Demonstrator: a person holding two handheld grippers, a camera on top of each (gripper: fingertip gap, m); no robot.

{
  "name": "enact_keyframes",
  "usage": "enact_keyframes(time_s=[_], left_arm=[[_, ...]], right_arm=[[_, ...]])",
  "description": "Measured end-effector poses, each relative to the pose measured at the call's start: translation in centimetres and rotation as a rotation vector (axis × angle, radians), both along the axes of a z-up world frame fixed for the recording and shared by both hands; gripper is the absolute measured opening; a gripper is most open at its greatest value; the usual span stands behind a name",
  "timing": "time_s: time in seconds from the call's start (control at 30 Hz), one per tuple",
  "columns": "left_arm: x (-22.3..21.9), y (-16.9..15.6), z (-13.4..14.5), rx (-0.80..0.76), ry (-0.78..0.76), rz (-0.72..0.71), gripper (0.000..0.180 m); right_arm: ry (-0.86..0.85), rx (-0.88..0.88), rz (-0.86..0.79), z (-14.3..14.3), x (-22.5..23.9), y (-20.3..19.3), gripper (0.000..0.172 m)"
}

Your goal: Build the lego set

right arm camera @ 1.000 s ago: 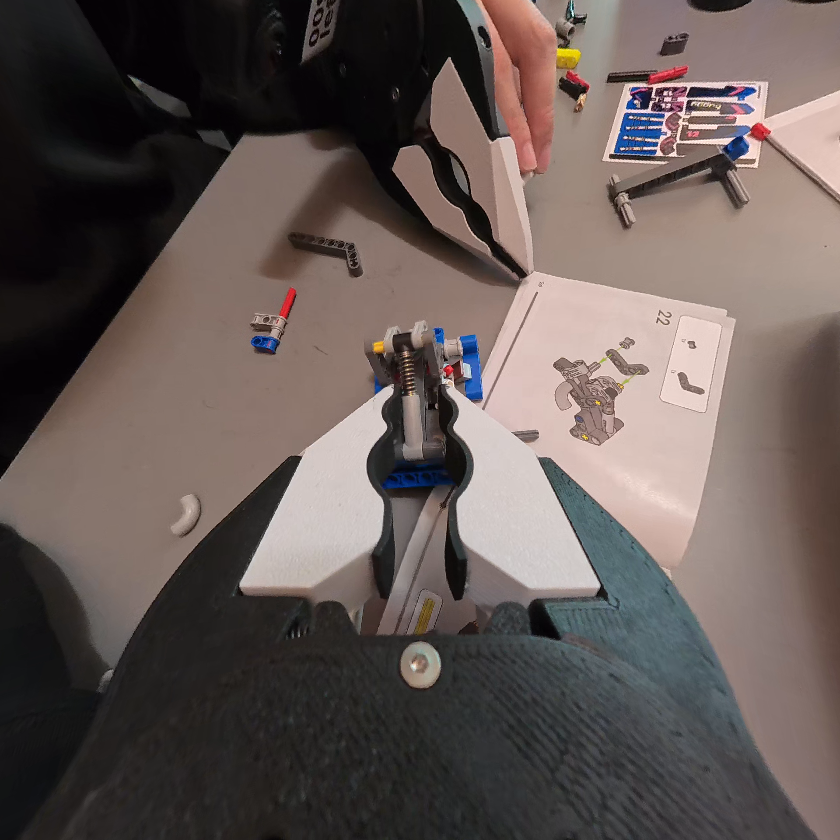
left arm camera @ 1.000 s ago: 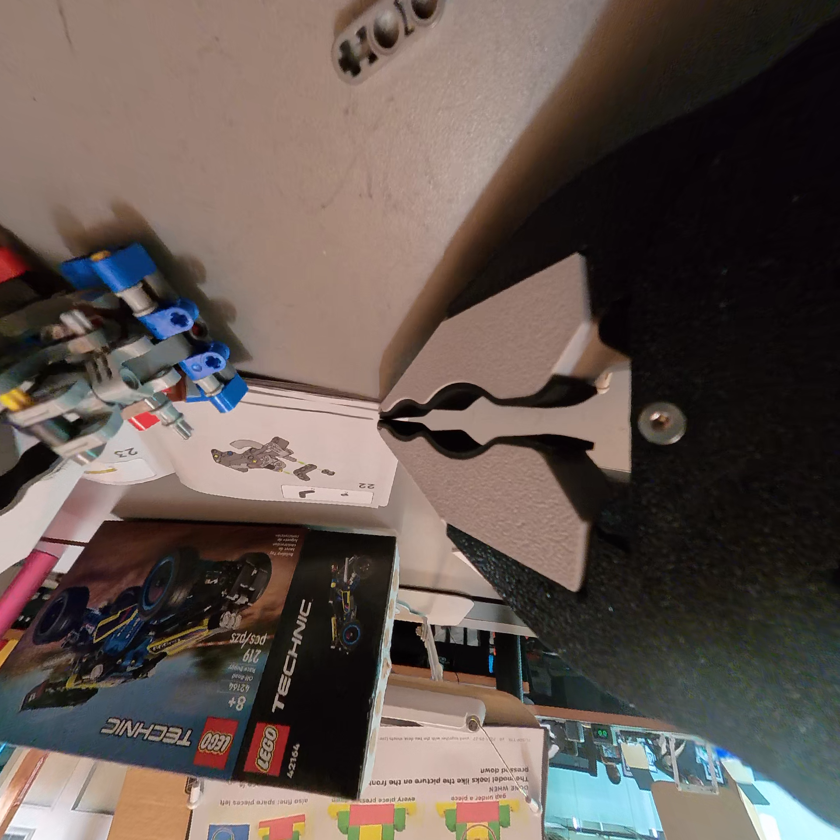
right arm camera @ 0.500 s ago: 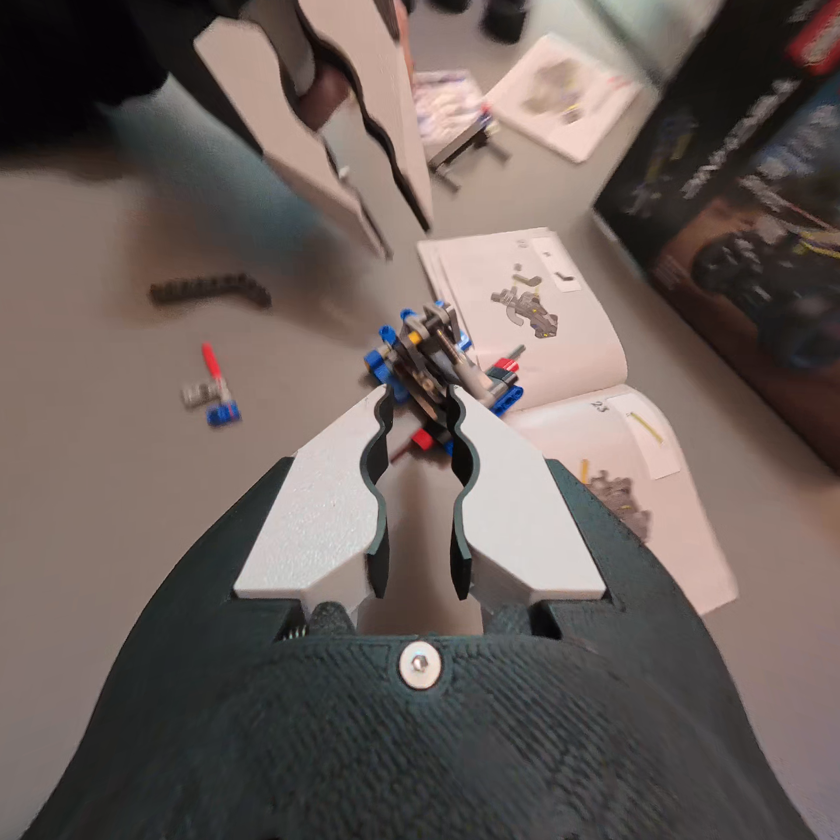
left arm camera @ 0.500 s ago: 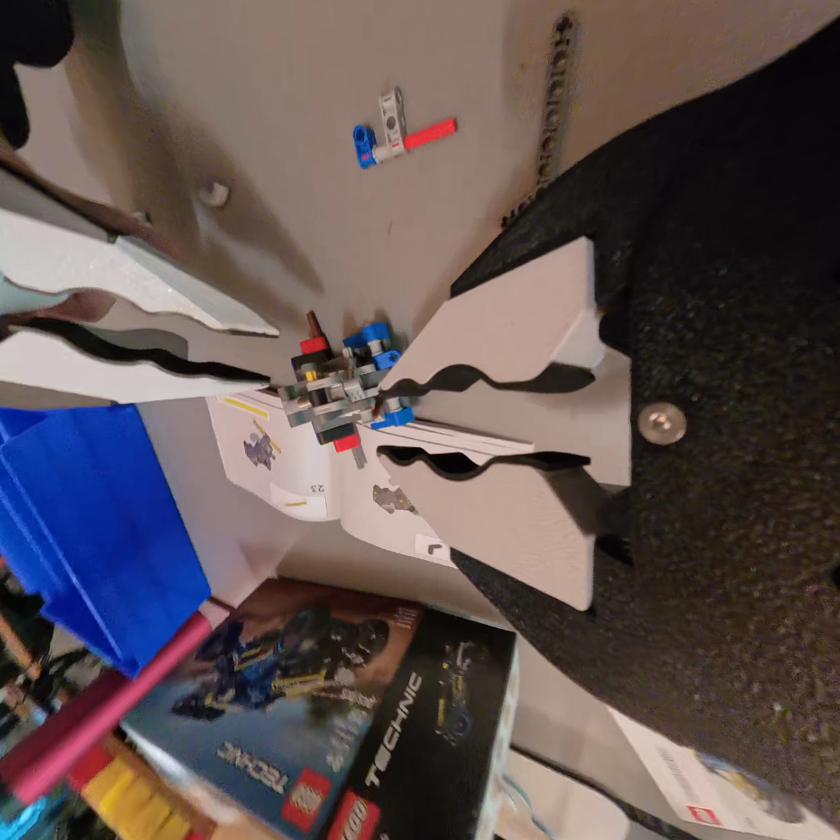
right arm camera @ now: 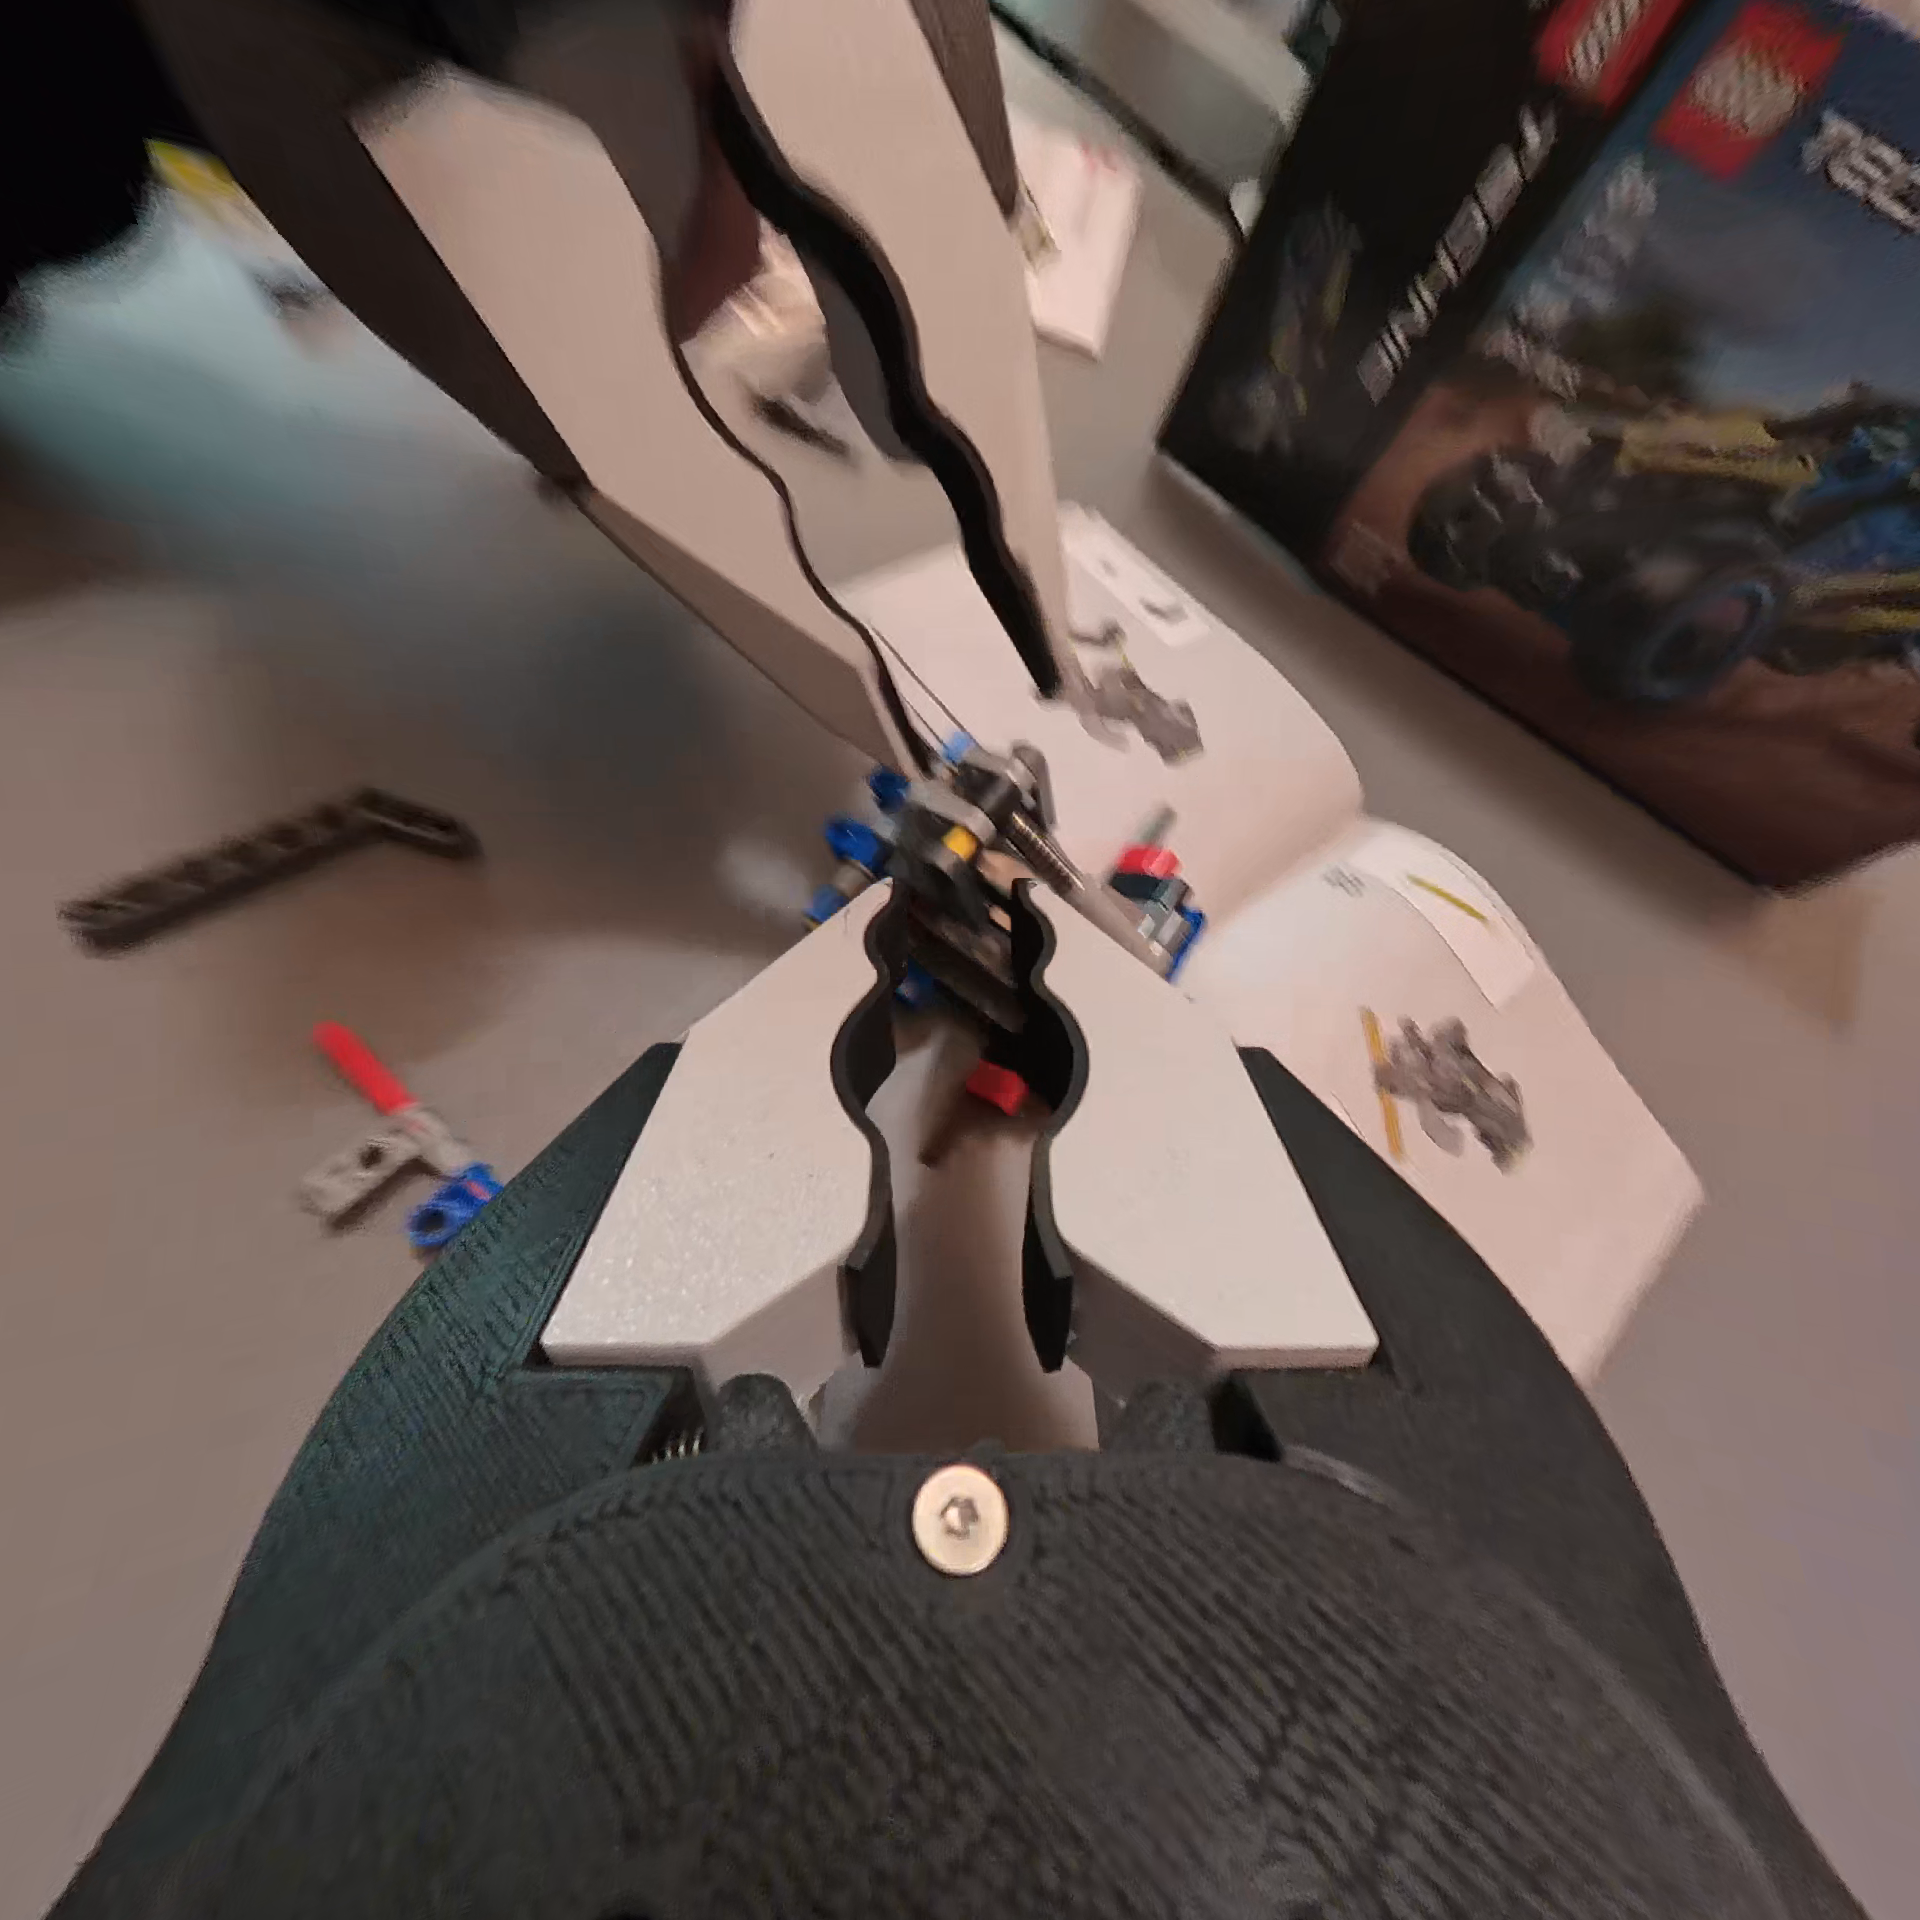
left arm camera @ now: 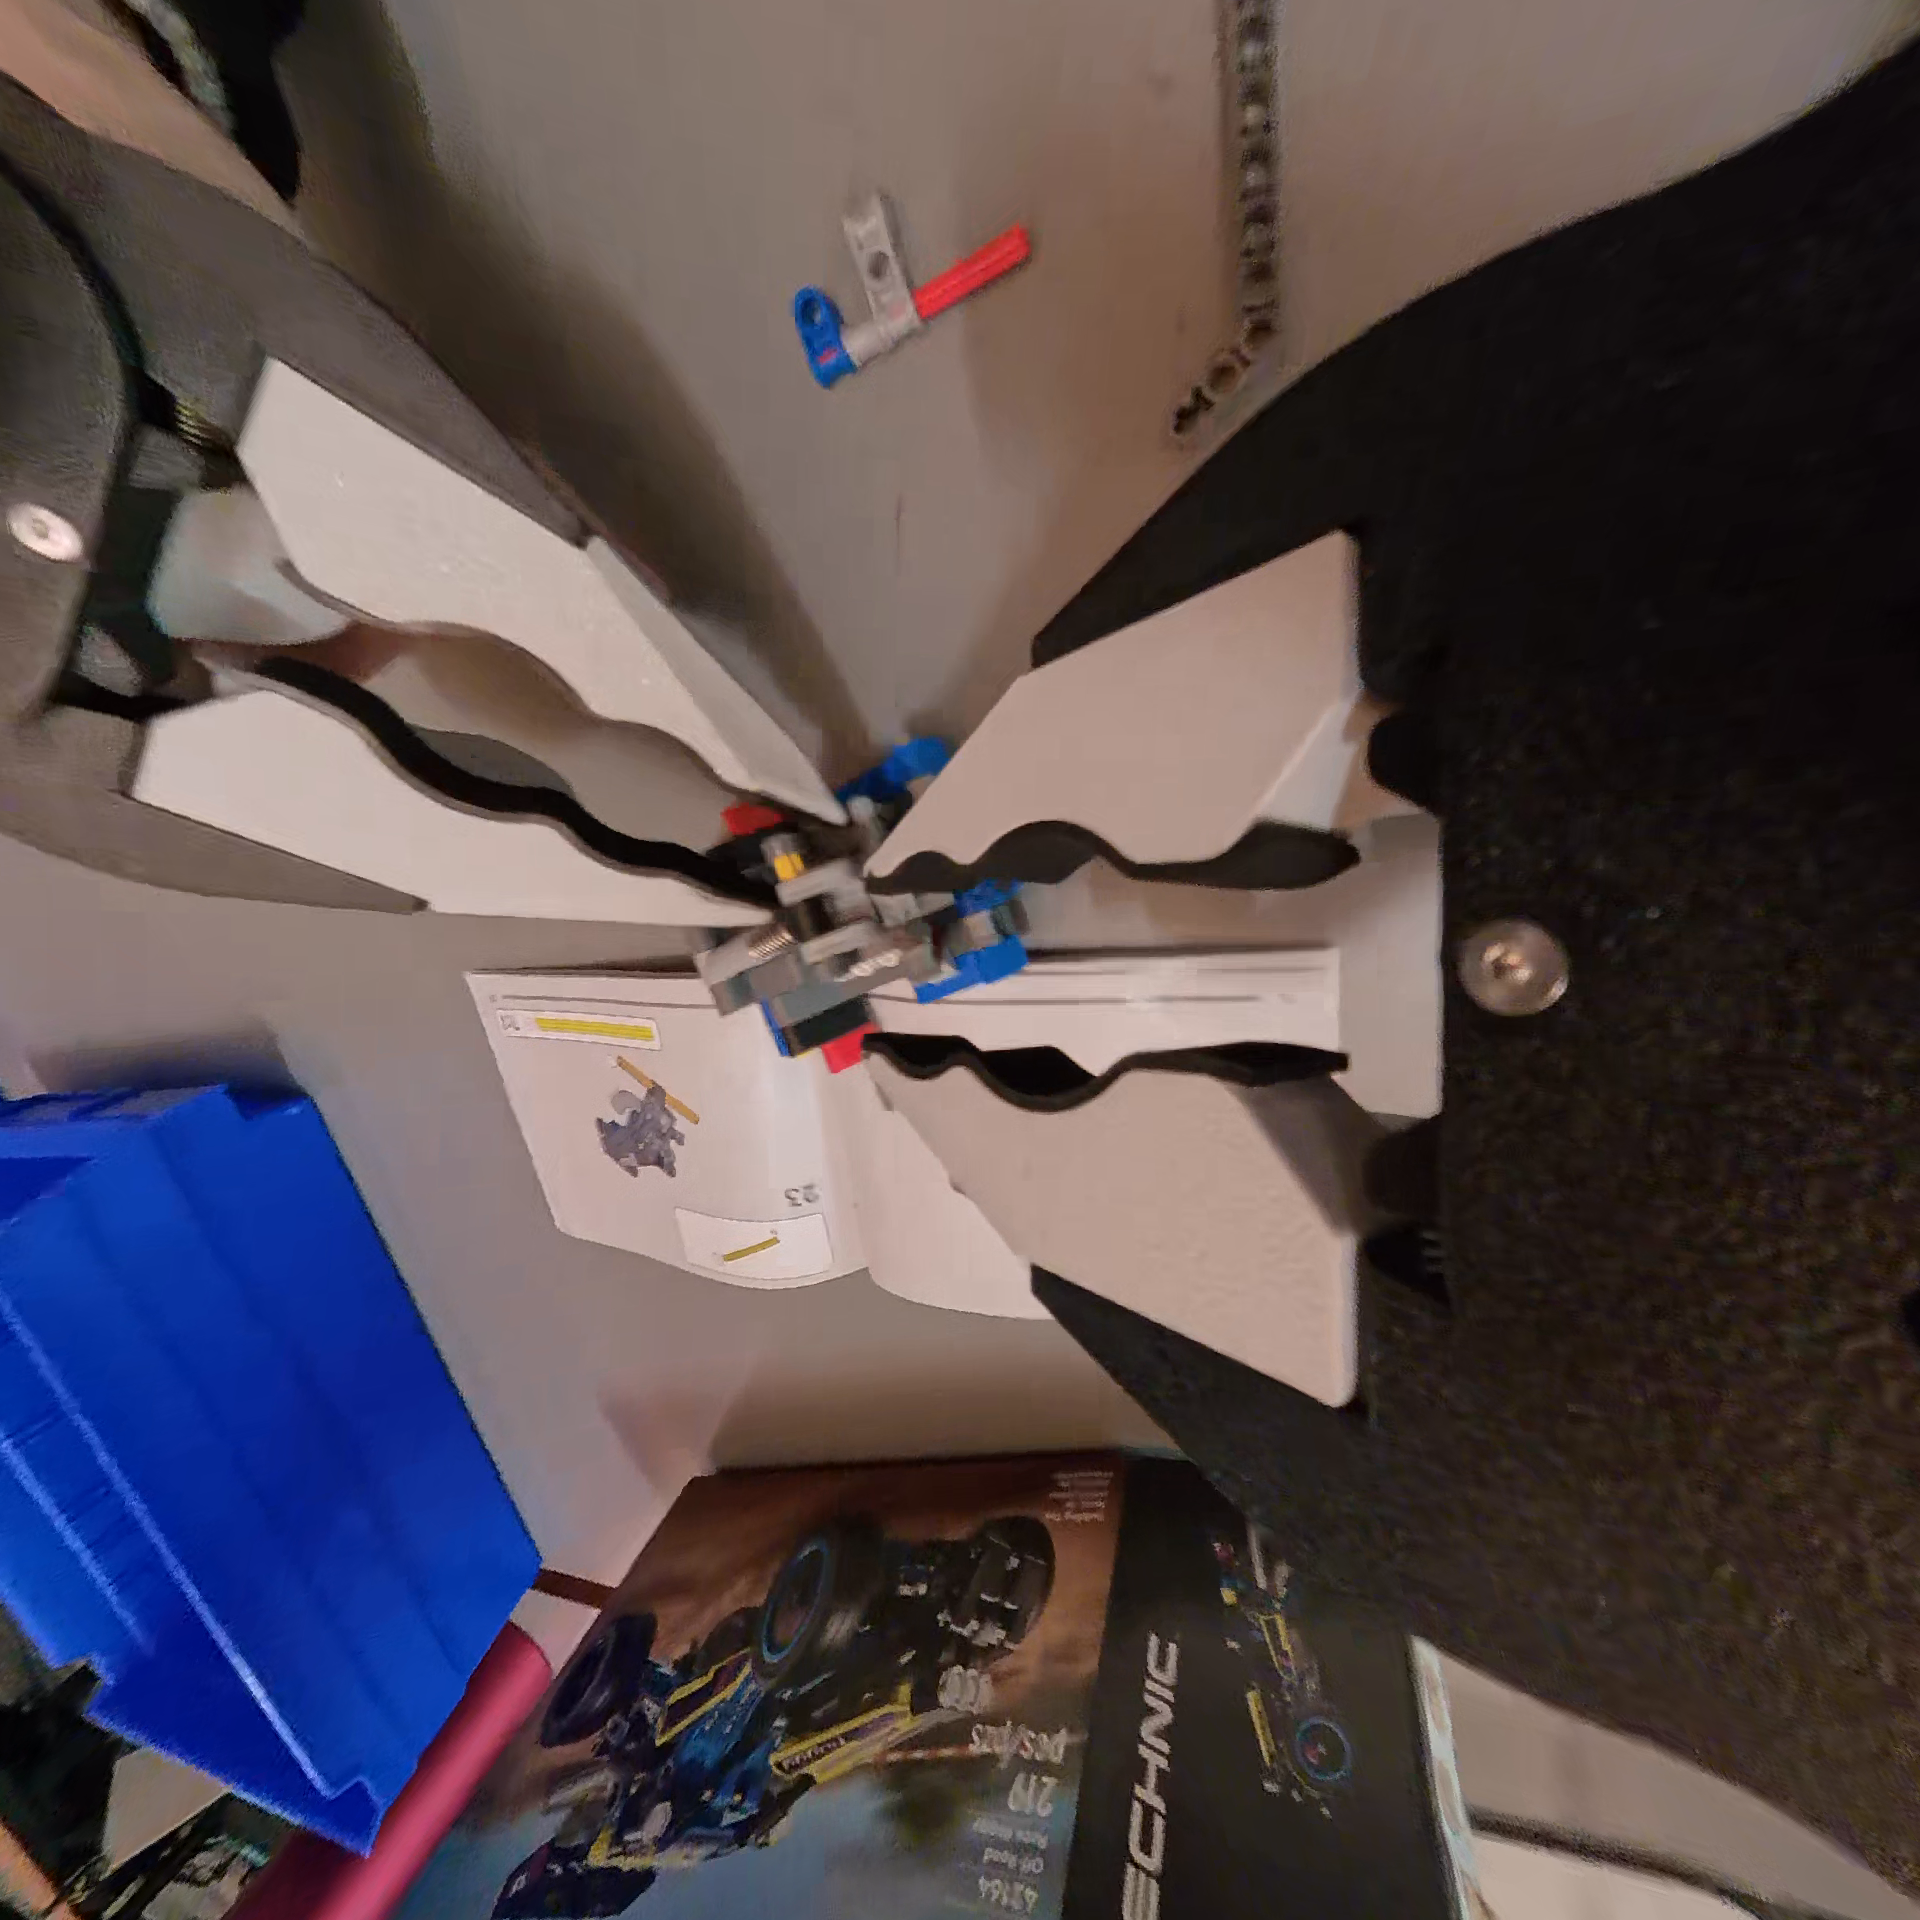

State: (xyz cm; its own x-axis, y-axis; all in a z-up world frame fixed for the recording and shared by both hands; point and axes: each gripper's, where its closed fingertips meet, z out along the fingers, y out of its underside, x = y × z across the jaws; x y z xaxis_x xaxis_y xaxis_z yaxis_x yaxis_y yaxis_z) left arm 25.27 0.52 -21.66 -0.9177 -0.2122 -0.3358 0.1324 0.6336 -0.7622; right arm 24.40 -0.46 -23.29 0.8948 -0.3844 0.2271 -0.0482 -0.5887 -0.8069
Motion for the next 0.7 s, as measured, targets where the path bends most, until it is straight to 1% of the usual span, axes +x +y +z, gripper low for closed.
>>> enact_keyframes(time_s=[0.07, 0.1, 0.13, 0.17, 0.2, 0.23, 0.3, 0.4, 0.5, 0.57, 0.7], left_arm=[[0.8, 0.9, 0.3, 0.027, -0.053, 0.03, 0.022], [1.0, 1.1, 0.9, 0.009, -0.072, 0.04, 0.02], [1.0, 1.1, 1.3, -0.021, -0.064, 0.042, 0.02], [0.8, 1.1, 1.6, -0.047, -0.042, 0.038, 0.02], [0.7, 1.1, 1.9, -0.065, -0.03, 0.037, 0.02], [0.8, 1.1, 2.1, -0.075, -0.032, 0.038, 0.018], [0.9, 1.5, 2.3, -0.075, -0.047, 0.048, 0.015], [1.1, 1.9, 2.6, -0.065, -0.063, 0.064, 0.013], [1.3, 2.0, 2.7, -0.077, -0.064, 0.075, 0.011], [1.2, 1.9, 2.1, -0.065, -0.053, 0.065, 0.01], [0.7, 1.4, 1.3, -0.025, -0.045, 0.039, 0.01]], right_arm=[[-0.039, -0.008, -0.008, 0.1, 0.0, 0.0, 0.007], [-0.061, 0.019, -0.016, 0.6, 0.1, 0.1, 0.006], [-0.074, 0.054, -0.024, 1.1, 0.1, 0.2, 0.007], [-0.065, 0.078, -0.026, 1.4, 0.0, 0.4, 0.013], [-0.041, 0.081, -0.039, 1.3, -0.1, 0.5, 0.02], [-0.016, 0.076, -0.045, 1.0, -0.2, 0.6, 0.023], [0.009, 0.092, -0.062, 0.8, -0.5, 1.0, 0.025], [0.015, 0.072, -0.134, 0.2, 0.1, 0.8, 0.018], [-0.003, 0.062, -0.171, 0.1, 0.9, 0.5, 0.009], [-0.018, 0.056, -0.154, 0.3, 0.9, 0.3, 0.007], [-0.007, 0.056, -0.047, 0.5, -0.1, -0.5, 0.007]])
